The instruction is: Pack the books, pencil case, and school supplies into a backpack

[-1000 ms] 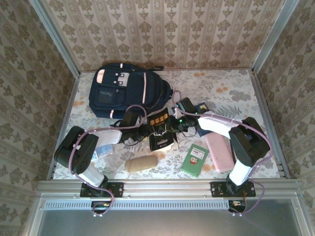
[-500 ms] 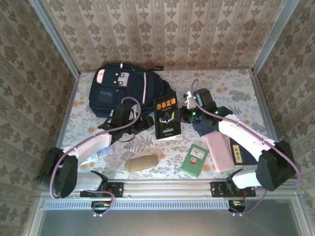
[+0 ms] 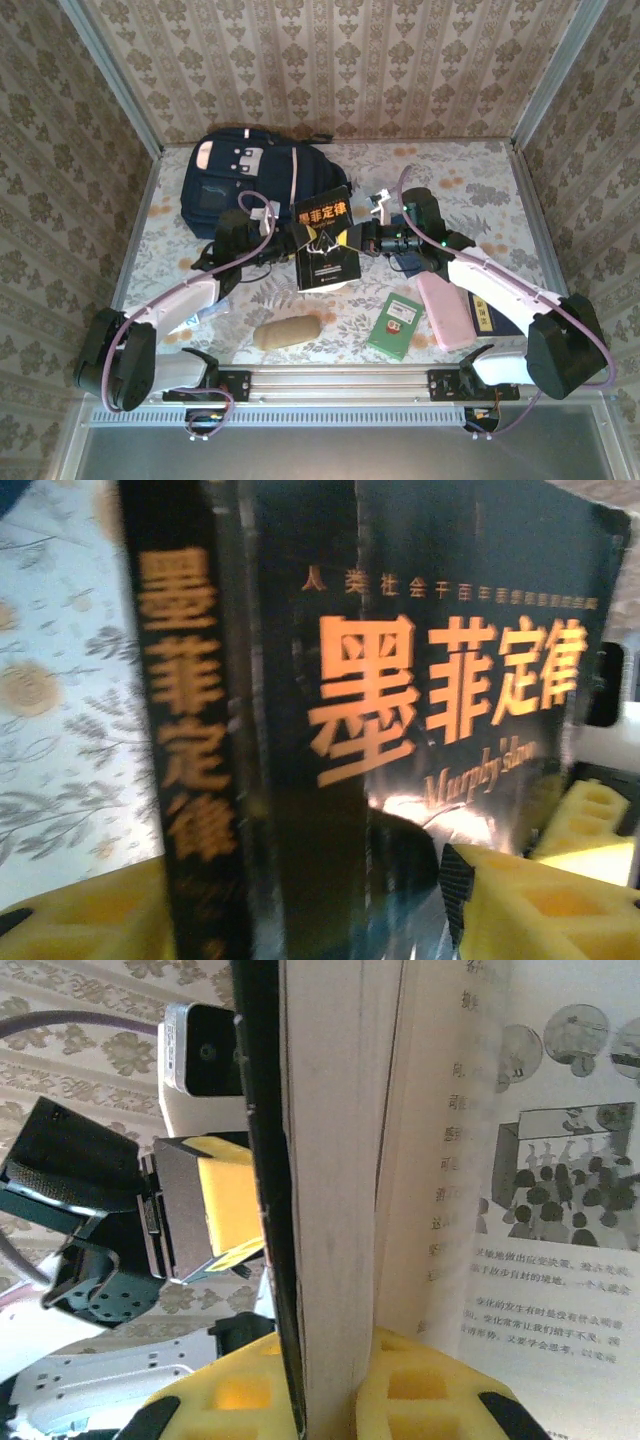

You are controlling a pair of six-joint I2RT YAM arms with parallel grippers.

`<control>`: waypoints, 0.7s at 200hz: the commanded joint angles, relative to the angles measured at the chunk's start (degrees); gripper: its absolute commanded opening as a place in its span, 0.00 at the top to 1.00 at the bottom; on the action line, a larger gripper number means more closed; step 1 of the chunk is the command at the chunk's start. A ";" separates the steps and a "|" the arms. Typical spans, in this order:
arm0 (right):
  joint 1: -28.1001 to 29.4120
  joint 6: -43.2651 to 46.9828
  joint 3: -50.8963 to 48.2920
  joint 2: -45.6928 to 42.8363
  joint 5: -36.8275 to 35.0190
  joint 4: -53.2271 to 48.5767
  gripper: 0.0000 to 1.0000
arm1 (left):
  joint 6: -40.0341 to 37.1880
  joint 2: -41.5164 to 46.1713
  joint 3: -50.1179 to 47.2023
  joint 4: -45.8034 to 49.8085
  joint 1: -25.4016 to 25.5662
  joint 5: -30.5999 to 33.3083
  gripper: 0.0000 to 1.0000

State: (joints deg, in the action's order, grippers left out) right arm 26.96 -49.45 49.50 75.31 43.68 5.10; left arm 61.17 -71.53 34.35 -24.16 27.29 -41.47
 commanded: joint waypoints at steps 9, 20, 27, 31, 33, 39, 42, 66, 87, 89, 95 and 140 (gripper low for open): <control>-0.24 -2.05 0.16 -1.68 3.48 7.66 1.00 | 4.86 0.78 -1.53 -12.69 0.12 -4.39 0.52; -0.23 -1.90 0.30 -1.66 2.89 7.10 1.00 | 5.70 0.86 -2.04 -14.33 0.17 -4.48 0.61; -0.24 -1.49 0.44 -1.59 2.35 6.28 1.00 | 6.01 0.95 -2.40 -14.98 0.15 -4.46 0.67; -0.24 -1.02 0.70 -1.61 1.88 5.48 1.00 | 6.07 1.00 -2.52 -15.12 0.16 -4.47 0.71; -0.24 -0.83 0.80 -1.62 1.70 5.10 1.00 | 6.07 1.03 -2.53 -15.12 0.18 -4.49 0.73; -0.24 0.14 1.31 -1.69 0.67 3.08 1.00 | 6.07 1.12 -2.61 -15.17 0.22 -4.34 0.77; -0.26 0.59 1.50 -1.70 0.13 2.27 0.99 | 6.11 1.19 -2.62 -15.21 0.21 -4.36 0.80; -0.20 2.90 2.33 -2.64 -3.34 -2.24 0.81 | 6.16 1.90 -2.88 -15.00 0.08 -3.60 0.90; -0.24 4.40 2.95 -3.98 -7.54 -6.01 0.58 | 6.50 2.56 -2.58 -14.70 0.10 -2.94 0.98; -0.24 4.59 3.10 -4.06 -8.21 -6.54 0.56 | 6.57 2.61 -2.54 -14.69 0.13 -2.79 0.99; -0.24 5.24 3.39 -4.56 -9.93 -8.21 0.51 | 6.77 2.80 -2.38 -14.69 0.06 -2.50 1.00; -0.24 -1.09 -0.36 -10.32 -22.01 -10.13 0.10 | 8.34 7.42 -2.27 -13.47 0.05 6.80 1.00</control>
State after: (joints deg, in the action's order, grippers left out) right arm 26.50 -46.61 50.41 68.75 29.45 -4.64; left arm 67.90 -68.51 31.53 -35.09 27.14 -41.12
